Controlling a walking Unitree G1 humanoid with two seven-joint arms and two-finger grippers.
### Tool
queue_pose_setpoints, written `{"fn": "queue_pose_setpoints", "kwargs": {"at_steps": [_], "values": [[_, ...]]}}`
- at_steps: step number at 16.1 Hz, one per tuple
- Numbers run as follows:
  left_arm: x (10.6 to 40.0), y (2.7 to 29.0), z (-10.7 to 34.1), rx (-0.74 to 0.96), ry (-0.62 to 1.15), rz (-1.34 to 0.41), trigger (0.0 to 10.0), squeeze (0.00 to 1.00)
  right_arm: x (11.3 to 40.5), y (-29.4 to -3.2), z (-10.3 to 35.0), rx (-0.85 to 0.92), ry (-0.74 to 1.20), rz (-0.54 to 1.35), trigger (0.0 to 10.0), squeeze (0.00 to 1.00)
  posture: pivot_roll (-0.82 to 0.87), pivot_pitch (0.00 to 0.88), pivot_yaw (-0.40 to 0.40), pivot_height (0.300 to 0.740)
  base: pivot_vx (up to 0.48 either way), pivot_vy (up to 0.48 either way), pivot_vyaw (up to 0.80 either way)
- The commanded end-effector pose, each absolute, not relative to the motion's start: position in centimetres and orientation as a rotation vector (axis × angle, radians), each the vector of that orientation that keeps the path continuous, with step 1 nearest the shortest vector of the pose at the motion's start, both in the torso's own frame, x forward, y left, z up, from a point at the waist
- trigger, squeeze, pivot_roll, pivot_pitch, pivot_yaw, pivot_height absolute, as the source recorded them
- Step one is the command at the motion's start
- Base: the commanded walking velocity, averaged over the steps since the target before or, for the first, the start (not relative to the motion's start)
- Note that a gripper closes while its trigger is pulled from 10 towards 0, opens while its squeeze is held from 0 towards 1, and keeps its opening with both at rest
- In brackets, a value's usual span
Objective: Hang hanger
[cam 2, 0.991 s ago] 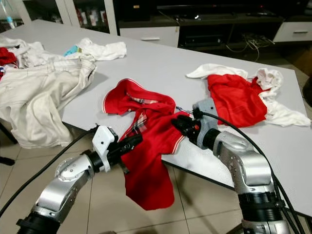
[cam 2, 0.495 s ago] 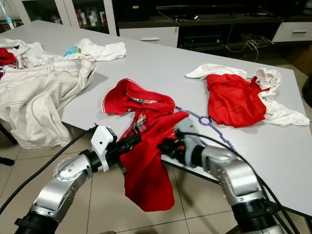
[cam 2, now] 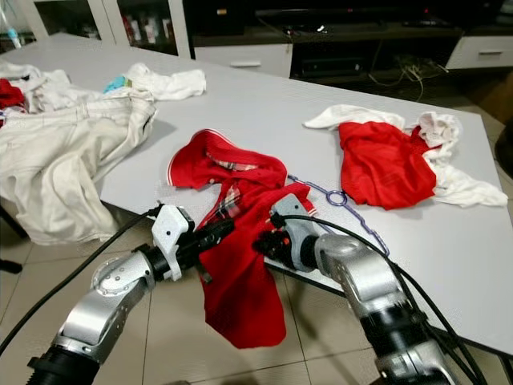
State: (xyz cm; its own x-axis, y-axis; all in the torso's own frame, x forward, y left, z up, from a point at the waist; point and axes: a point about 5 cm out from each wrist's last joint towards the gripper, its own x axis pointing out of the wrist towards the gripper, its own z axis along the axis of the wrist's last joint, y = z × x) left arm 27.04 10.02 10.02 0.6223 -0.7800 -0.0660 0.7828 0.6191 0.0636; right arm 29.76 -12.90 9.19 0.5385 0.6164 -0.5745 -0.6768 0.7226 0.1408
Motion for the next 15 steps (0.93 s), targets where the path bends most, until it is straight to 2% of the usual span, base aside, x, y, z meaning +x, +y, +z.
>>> {"fn": "queue_pose_setpoints", "kwargs": {"at_steps": [1, 7, 10, 15], "values": [[27.2, 9.9, 10.0, 0.105, 0.032, -0.899, 10.0, 0.0, 30.6, -13.1, 8.6, -0.153, 0.658, 0.695, 10.0, 0.0, -0.08, 0.0, 0.004, 0.74, 0.0, 0.0, 0.0], [27.0, 9.6, 9.9, 0.098, 0.032, -0.895, 10.0, 0.0, 34.6, -12.4, 9.0, -0.28, 0.572, 0.484, 10.0, 0.0, -0.07, 0.0, -0.007, 0.74, 0.0, 0.0, 0.0], [27.0, 9.6, 9.9, 0.097, 0.031, -0.888, 10.0, 0.0, 35.9, -12.3, 10.1, -0.252, 0.501, 0.41, 10.0, 0.0, -0.07, 0.0, -0.007, 0.74, 0.0, 0.0, 0.0], [27.0, 9.4, 9.9, 0.098, 0.03, -0.899, 10.0, 0.0, 36.9, -14.5, 12.4, -0.157, 0.414, 0.33, 10.0, 0.0, -0.08, 0.0, 0.004, 0.74, 0.0, 0.0, 0.0]]}}
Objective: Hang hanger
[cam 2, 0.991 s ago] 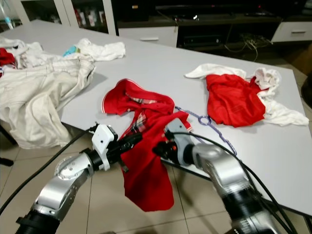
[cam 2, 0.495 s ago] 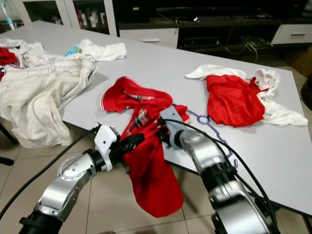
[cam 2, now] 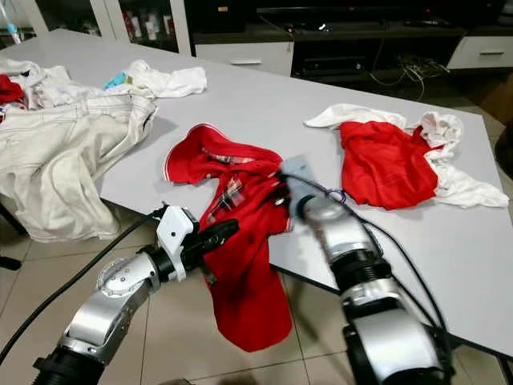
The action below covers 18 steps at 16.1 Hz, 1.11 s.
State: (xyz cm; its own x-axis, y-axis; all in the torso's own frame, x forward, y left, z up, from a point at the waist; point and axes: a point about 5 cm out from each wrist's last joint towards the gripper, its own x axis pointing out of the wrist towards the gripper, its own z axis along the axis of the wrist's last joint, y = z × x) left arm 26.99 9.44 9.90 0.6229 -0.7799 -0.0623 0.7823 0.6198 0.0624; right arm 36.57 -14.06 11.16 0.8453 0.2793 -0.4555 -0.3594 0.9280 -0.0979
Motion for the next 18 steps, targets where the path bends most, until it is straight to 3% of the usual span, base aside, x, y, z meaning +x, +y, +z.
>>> {"fn": "queue_pose_setpoints", "kwargs": {"at_steps": [1, 4, 6, 9, 13, 18], "values": [[27.1, 9.4, 9.9, 0.099, 0.03, -0.902, 10.0, 0.0, 36.9, -14.9, 12.9, -0.139, 0.404, 0.338, 10.0, 0.0, -0.1, 0.0, 0.01, 0.74, 0.0, 0.0, 0.0], [27.2, 9.3, 9.9, 0.1, 0.029, -0.906, 10.0, 0.0, 36.1, -15.2, 13.4, -0.101, 0.403, 0.418, 10.0, 0.0, -0.1, 0.0, 0.011, 0.74, 0.0, 0.0, 0.0], [27.2, 9.3, 10.0, 0.098, 0.027, -0.909, 10.0, 0.0, 34.1, -14.8, 13.5, -0.068, 0.415, 0.568, 10.0, 0.0, -0.1, 0.0, 0.01, 0.74, 0.0, 0.0, 0.0], [27.1, 9.4, 10.0, 0.098, 0.027, -0.905, 10.0, 0.0, 33.0, -15.1, 13.7, -0.029, 0.415, 0.609, 10.0, 0.0, -0.1, 0.0, 0.01, 0.74, 0.0, 0.0, 0.0], [27.2, 9.5, 10.1, 0.096, 0.022, -0.899, 10.0, 0.0, 30.7, -12.8, 12.5, 0.134, 0.535, 0.772, 10.0, 0.0, -0.1, 0.0, 0.01, 0.74, 0.0, 0.0, 0.0], [27.1, 10.1, 10.2, 0.091, 0.016, -0.878, 10.0, 0.0, 30.8, -10.9, 10.9, 0.186, 0.614, 0.763, 10.0, 0.0, -0.07, 0.0, 0.005, 0.74, 0.0, 0.0, 0.0]]}}
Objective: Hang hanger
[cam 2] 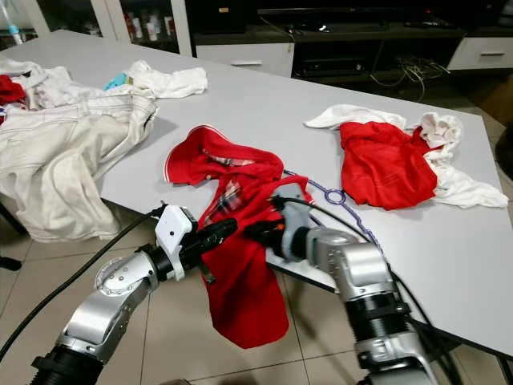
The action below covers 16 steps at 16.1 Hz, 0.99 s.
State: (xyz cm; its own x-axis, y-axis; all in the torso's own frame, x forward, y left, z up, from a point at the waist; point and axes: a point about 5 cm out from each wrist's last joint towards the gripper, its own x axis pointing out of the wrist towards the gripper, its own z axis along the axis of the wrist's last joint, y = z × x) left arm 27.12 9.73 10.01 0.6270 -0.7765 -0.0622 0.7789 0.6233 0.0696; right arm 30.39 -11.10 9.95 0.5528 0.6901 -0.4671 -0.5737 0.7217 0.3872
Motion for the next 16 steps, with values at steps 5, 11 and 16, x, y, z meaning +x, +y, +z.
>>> {"fn": "queue_pose_setpoints", "kwargs": {"at_steps": [5, 11, 16], "values": [[27.1, 10.3, 10.2, 0.09, 0.014, -0.863, 10.0, 0.0, 30.9, -9.0, 9.5, 0.189, 0.686, 0.788, 10.0, 0.0, -0.06, 0.0, -0.001, 0.74, 0.0, 0.0, 0.0], [27.2, 10.0, 10.3, 0.086, 0.011, -0.867, 10.0, 0.0, 34.7, -13.8, 8.1, -0.003, 0.674, 0.289, 10.0, 0.0, -0.06, 0.0, -0.007, 0.74, 0.0, 0.0, 0.0], [27.1, 9.9, 10.1, 0.085, 0.015, -0.867, 10.0, 0.0, 36.2, -15.0, 9.1, -0.007, 0.582, 0.151, 10.0, 0.0, -0.06, 0.0, -0.007, 0.74, 0.0, 0.0, 0.0]]}}
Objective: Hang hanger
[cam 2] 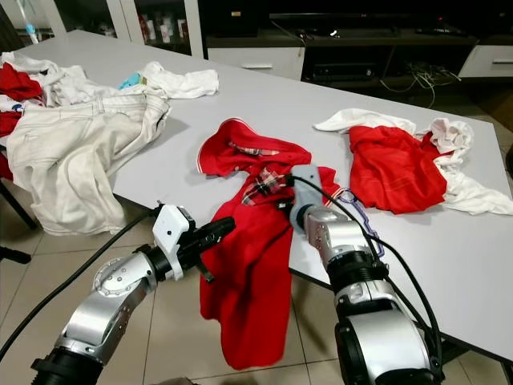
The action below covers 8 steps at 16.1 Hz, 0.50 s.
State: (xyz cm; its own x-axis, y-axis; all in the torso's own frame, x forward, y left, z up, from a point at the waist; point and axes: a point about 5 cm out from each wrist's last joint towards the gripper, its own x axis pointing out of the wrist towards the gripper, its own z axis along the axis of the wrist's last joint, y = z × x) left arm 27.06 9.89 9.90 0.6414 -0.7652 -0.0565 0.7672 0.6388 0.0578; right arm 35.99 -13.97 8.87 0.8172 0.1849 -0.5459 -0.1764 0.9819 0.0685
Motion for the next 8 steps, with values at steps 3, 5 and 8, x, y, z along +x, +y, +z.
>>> {"fn": "queue_pose_setpoints", "kwargs": {"at_steps": [3, 5, 8], "values": [[27.0, 9.8, 10.1, 0.084, 0.015, -0.871, 10.0, 0.0, 36.9, -13.4, 10.4, 0.044, 0.51, 0.221, 10.0, 0.0, -0.06, 0.0, -0.004, 0.74, 0.0, 0.0, 0.0], [27.0, 9.8, 10.2, 0.084, 0.014, -0.872, 10.0, 0.0, 37.4, -12.7, 12.4, 0.087, 0.431, 0.288, 10.0, 0.0, -0.06, 0.0, -0.003, 0.74, 0.0, 0.0, 0.0], [27.0, 9.8, 10.2, 0.082, 0.012, -0.869, 10.0, 0.0, 37.6, -13.9, 14.0, 0.115, 0.378, 0.289, 10.0, 0.0, -0.07, 0.0, -0.003, 0.74, 0.0, 0.0, 0.0]]}}
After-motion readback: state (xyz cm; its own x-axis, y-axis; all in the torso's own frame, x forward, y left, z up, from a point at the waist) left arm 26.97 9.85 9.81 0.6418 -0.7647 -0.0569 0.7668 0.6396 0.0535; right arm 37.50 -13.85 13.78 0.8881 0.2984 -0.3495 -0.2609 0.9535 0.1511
